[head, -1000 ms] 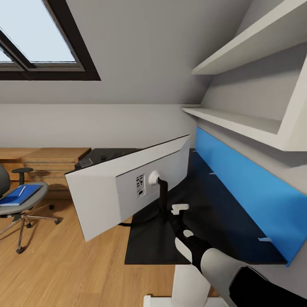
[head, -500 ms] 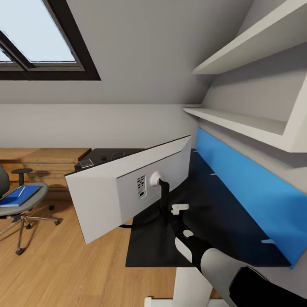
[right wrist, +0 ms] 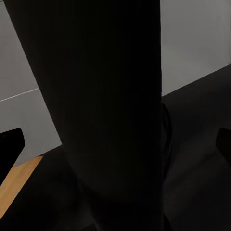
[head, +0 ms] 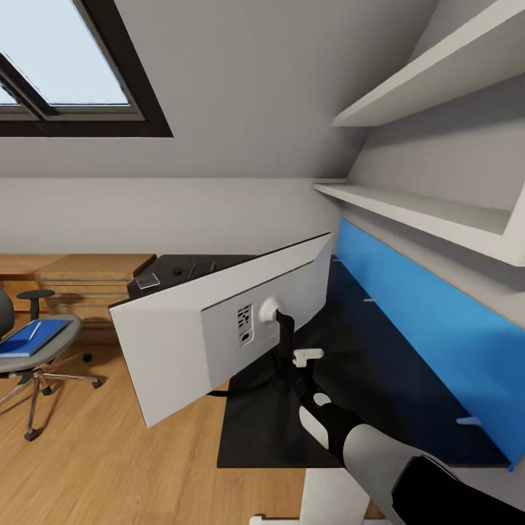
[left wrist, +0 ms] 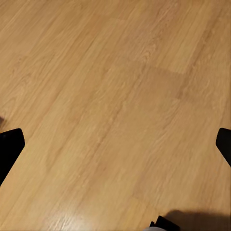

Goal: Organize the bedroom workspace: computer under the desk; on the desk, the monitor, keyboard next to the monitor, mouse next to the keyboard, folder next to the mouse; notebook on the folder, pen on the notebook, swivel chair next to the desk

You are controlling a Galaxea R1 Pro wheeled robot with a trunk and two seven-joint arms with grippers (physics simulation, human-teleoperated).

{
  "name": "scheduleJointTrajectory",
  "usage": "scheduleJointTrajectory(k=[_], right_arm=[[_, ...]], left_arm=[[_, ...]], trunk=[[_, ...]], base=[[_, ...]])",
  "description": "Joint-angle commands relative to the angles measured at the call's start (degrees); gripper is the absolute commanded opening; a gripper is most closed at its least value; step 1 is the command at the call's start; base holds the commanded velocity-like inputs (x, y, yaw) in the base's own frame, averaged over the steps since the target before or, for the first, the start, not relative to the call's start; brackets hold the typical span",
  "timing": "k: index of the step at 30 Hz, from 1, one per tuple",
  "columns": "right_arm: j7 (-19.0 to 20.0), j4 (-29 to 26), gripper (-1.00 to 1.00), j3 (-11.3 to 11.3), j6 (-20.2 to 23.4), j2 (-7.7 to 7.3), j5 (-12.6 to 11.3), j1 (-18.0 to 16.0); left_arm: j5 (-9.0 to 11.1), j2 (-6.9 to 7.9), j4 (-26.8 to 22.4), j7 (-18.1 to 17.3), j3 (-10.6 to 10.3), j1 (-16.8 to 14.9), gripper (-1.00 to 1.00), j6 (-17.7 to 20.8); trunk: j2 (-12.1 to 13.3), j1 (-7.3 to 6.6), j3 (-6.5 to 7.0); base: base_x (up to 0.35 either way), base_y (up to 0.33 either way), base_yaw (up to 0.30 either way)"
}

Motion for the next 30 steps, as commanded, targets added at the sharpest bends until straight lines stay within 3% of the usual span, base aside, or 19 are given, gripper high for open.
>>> scheduleJointTrajectory(k=[1, 27, 28, 30], right_arm=[[-0.3, 0.0, 1.00, 0.5, -0.2, 0.01, -0.3, -0.1], [-0.3, 0.0, 1.00, 0.5, -0.3, 0.01, -0.3, -0.1], [-0.3, 0.0, -1.00, 0.5, -0.3, 0.01, -0.3, -0.1], [-0.3, 0.0, -1.00, 0.5, -0.2, 0.01, -0.3, -0.1]], left_arm=[[0.4, 0.02, -0.1, 0.3, -0.5, 0.0, 1.00, 0.0], [0.3, -0.04, 0.0, 0.3, -0.5, 0.0, 1.00, 0.2], [0.3, -0.03, 0.0, 0.3, -0.5, 0.0, 1.00, 0.2], [0.3, -0.05, 0.0, 0.3, -0.5, 0.0, 1.00, 0.2]], trunk=[[0.0, 0.01, -0.05], [0.0, 0.01, -0.05], [0.0, 0.01, -0.05], [0.0, 0.01, -0.05]], base=[[0.016, 0.007, 0.000], [0.016, 0.001, 0.000], [0.000, 0.000, 0.000], [0.000, 0.000, 0.000]])
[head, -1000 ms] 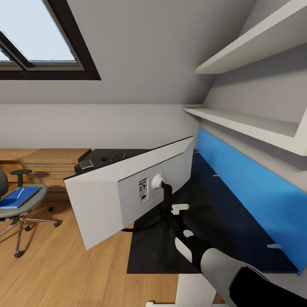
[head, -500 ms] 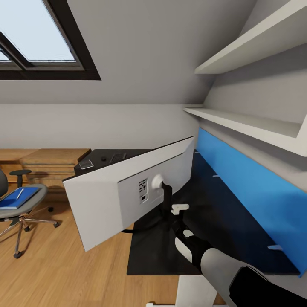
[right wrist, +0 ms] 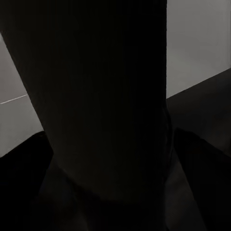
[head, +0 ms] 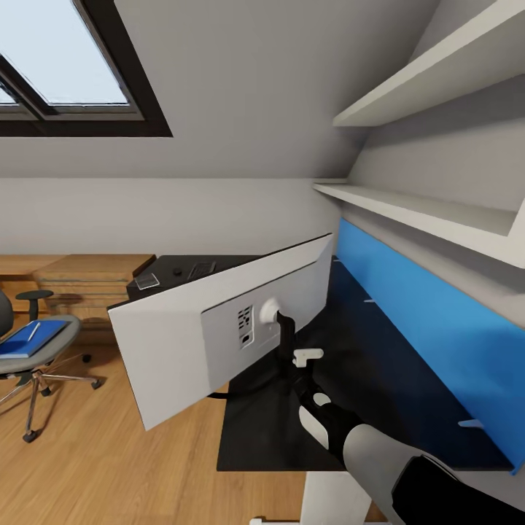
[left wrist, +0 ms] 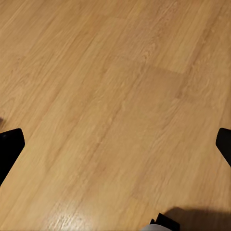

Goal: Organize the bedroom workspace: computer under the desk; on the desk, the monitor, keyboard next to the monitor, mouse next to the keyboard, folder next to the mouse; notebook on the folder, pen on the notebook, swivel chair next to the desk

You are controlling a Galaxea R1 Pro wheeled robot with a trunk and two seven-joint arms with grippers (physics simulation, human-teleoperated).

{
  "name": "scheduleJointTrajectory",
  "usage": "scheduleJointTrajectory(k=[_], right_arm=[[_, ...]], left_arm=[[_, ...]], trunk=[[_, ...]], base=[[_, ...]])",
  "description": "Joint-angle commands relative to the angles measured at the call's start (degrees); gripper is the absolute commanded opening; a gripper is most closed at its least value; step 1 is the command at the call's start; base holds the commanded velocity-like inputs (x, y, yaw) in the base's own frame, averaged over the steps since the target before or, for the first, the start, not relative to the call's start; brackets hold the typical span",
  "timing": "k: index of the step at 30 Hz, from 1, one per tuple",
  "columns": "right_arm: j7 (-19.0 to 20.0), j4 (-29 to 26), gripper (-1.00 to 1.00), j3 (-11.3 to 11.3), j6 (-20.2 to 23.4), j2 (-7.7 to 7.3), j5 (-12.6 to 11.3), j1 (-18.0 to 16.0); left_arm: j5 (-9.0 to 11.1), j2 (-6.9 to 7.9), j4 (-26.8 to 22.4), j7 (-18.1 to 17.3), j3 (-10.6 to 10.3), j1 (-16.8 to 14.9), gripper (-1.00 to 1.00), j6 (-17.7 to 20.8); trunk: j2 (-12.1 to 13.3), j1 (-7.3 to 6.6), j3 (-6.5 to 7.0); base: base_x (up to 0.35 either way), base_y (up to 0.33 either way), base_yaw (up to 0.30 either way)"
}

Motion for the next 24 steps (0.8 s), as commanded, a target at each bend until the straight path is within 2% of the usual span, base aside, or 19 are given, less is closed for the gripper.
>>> scheduleJointTrajectory(k=[1, 24], right_arm=[[-0.2, 0.0, -1.00, 0.4, -0.2, 0.01, -0.4, -0.1], [-0.3, 0.0, -1.00, 0.3, -0.2, -0.08, -0.4, -0.1]], left_arm=[[0.4, 0.01, -0.1, 0.3, -0.5, 0.0, 1.00, 0.0], [0.4, 0.00, -0.1, 0.3, -0.6, 0.0, 1.00, 0.0]], trunk=[[0.0, 0.00, -0.05], [0.0, 0.00, -0.05]], base=[[0.000, 0.000, 0.000], [0.000, 0.000, 0.000]])
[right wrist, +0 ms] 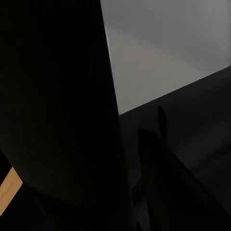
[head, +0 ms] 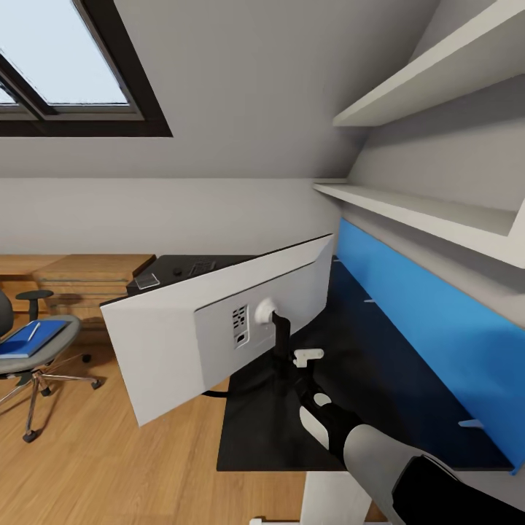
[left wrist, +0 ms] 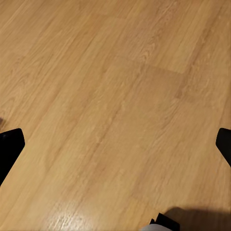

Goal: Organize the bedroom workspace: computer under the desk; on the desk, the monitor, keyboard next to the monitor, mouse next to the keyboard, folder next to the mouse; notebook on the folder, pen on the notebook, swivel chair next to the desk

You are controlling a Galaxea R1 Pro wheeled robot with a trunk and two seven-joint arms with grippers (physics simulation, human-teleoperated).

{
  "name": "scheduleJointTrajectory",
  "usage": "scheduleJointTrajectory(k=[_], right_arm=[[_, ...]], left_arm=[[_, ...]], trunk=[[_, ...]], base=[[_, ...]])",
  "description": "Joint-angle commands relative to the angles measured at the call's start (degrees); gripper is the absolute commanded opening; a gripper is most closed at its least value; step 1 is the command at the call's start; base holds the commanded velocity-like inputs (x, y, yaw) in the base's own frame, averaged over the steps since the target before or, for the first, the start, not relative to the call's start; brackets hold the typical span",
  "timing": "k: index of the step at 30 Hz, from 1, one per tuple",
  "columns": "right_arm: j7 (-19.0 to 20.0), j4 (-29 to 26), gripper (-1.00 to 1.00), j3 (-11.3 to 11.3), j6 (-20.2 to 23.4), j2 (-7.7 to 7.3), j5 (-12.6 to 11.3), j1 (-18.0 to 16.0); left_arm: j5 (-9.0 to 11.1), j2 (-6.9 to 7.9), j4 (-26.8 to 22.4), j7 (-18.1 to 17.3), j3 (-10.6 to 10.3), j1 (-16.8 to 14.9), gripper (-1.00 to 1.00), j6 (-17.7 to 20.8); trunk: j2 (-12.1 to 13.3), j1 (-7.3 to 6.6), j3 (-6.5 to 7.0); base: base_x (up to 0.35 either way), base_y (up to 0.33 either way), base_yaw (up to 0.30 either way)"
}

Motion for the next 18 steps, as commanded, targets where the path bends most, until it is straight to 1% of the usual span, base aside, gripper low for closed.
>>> scheduleJointTrajectory(k=[1, 11, 18], right_arm=[[-0.3, 0.0, -1.00, 0.4, -0.2, 0.02, -0.2, -0.1], [-0.3, -0.1, -1.00, 0.2, -0.2, -0.09, -0.2, -0.1], [-0.3, -0.2, -1.00, 0.2, -0.2, -0.81, -0.2, -0.1]], left_arm=[[0.4, 0.02, -0.1, 0.3, -0.5, 0.0, 1.00, -0.1], [0.4, 0.09, -0.1, 0.3, -0.4, 0.0, 1.00, -0.2], [0.4, 0.10, -0.1, 0.3, -0.4, 0.0, 1.00, -0.2]], trunk=[[0.0, 0.00, -0.05], [0.0, 0.00, -0.05], [0.0, 0.00, -0.05]], base=[[0.000, 0.000, 0.000], [0.000, 0.000, 0.000], [0.000, 0.000, 0.000]])
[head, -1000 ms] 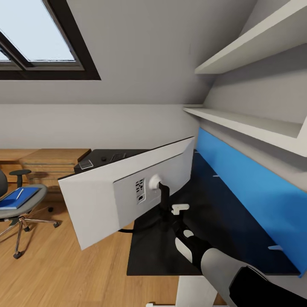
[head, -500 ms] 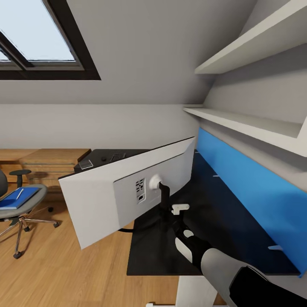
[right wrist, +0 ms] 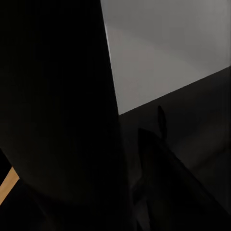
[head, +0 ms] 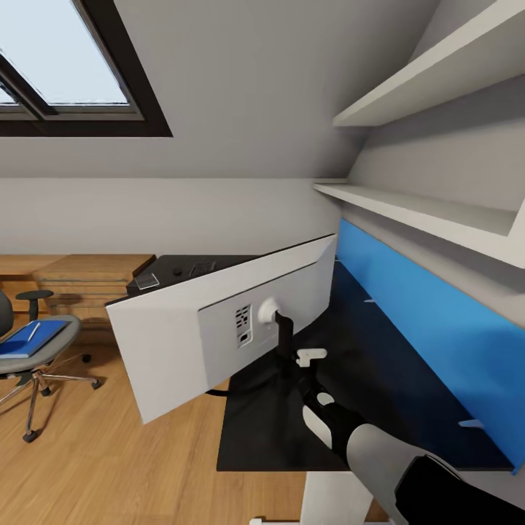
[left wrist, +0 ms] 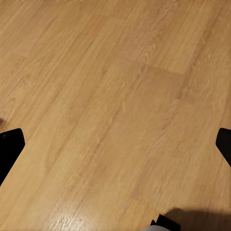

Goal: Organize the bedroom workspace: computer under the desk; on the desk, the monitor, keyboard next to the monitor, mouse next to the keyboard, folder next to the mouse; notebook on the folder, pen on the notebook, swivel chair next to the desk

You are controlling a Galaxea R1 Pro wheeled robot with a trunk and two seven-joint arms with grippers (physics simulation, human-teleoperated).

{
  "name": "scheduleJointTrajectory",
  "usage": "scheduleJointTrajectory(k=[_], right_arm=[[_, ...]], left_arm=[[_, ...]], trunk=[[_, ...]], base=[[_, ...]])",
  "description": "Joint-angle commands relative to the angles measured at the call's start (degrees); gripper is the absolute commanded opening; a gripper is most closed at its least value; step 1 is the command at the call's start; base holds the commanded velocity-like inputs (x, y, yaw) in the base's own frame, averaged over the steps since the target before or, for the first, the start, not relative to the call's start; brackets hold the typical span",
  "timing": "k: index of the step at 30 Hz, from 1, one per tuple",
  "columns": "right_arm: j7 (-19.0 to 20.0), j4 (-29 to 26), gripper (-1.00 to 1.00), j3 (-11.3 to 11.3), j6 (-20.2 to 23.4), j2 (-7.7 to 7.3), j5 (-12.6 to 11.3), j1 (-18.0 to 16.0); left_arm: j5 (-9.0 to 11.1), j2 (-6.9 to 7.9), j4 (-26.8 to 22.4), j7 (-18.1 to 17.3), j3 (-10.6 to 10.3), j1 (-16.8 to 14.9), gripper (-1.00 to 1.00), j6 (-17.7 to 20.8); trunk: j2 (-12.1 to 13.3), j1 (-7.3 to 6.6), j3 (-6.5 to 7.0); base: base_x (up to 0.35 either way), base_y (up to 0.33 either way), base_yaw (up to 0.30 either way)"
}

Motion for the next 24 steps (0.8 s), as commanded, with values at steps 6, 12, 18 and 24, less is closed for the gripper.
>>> scheduleJointTrajectory(k=[6, 12, 18, 24], right_arm=[[-0.5, 0.0, -1.00, 0.4, -0.2, -0.24, -0.4, -0.1], [-0.6, -0.1, -1.00, 0.3, -0.2, -0.62, -0.4, -0.1], [-0.6, -0.1, -1.00, 0.3, -0.2, -0.66, -0.4, -0.1], [-0.6, -0.1, -1.00, 0.3, -0.2, -0.67, -0.4, -0.1]], left_arm=[[0.4, 0.02, -0.1, 0.3, -0.5, 0.0, 1.00, 0.0], [0.4, 0.02, -0.1, 0.3, -0.5, 0.0, 1.00, -0.2], [0.4, 0.02, -0.1, 0.3, -0.6, 0.0, 1.00, -0.3], [0.4, 0.02, -0.1, 0.3, -0.6, 0.0, 1.00, -0.2]], trunk=[[0.0, 0.00, -0.05], [0.0, 0.00, -0.05], [0.0, 0.00, -0.05], [0.0, 0.00, -0.05]], base=[[0.000, 0.000, 0.000], [0.000, -0.011, 0.000], [0.000, -0.265, 0.000], [0.000, -0.320, 0.000]])
